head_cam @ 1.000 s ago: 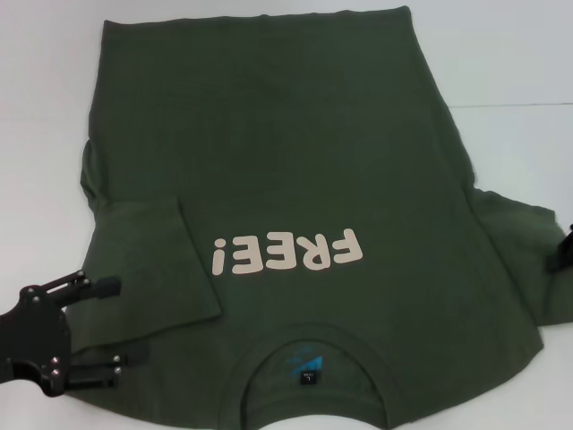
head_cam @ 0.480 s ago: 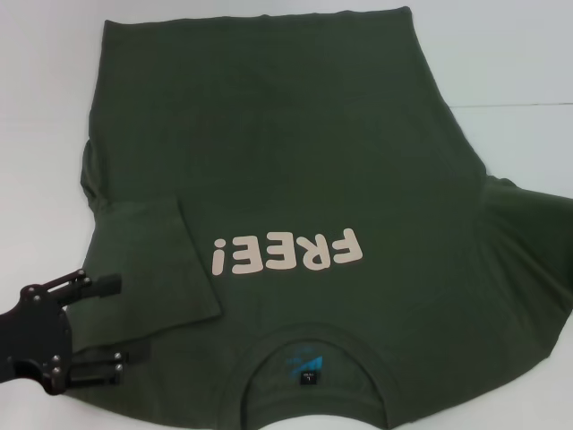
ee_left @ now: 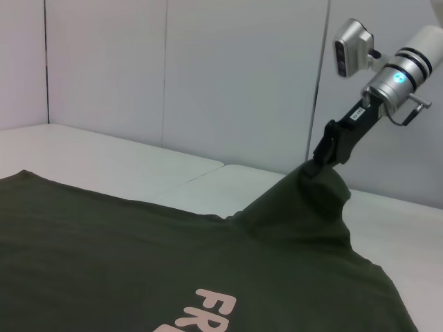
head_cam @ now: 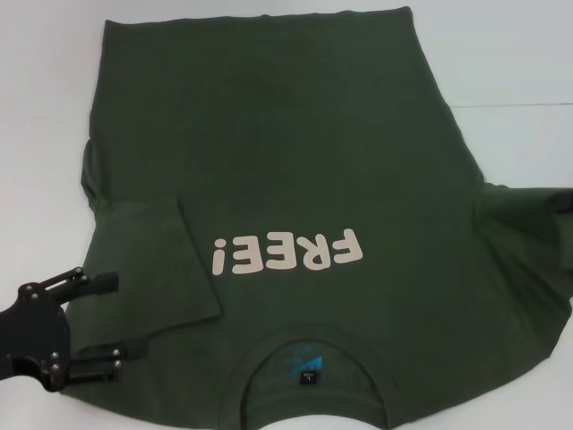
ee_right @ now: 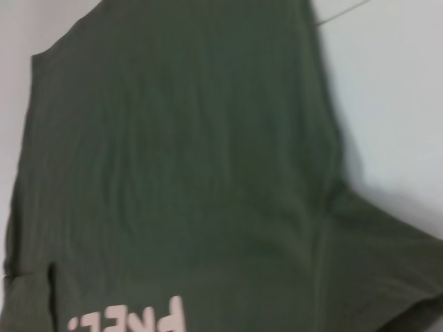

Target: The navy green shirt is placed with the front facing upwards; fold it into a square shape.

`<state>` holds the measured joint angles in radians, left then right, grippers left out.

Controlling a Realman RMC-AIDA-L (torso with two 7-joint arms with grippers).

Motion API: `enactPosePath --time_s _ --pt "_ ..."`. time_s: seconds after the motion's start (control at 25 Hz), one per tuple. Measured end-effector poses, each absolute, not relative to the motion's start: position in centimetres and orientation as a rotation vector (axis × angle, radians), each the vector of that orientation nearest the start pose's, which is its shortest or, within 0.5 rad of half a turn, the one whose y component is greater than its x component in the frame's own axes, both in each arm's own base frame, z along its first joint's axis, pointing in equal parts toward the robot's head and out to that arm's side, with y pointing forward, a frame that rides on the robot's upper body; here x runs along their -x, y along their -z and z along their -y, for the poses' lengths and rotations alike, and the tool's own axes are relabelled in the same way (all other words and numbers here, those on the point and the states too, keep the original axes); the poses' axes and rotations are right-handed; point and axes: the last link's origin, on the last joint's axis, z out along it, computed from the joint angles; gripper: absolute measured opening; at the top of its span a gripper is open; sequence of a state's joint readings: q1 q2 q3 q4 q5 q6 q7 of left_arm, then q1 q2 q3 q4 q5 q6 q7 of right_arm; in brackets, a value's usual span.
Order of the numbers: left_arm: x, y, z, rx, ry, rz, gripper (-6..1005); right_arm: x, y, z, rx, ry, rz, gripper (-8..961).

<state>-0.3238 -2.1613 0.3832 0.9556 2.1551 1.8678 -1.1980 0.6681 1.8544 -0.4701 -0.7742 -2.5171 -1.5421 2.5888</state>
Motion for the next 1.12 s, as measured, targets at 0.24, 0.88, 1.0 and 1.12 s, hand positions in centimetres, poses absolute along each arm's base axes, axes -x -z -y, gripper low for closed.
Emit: enactPosePath --time_s 0.24,0.88,1.0,1.12 --pt "30.5 -4.6 -25.1 2.633 0.672 0.461 936 -28.0 -10.1 -39.3 2.071 -0.283 -1.865 23" --pt "30.5 -4.3 -25.1 2.632 0.687 0.475 937 -25.0 -4.9 -41.0 2.162 -0.201 -1.812 26" --pt "30.6 -4.3 -25.1 2.631 0.688 0.478 937 -25.0 -4.8 -41.0 2.158 -0.207 -1.811 27" --pt "30.6 -4.2 -25.1 2.629 0.691 0.486 937 -25.0 -4.7 -41.0 2.159 -0.209 -1.813 28"
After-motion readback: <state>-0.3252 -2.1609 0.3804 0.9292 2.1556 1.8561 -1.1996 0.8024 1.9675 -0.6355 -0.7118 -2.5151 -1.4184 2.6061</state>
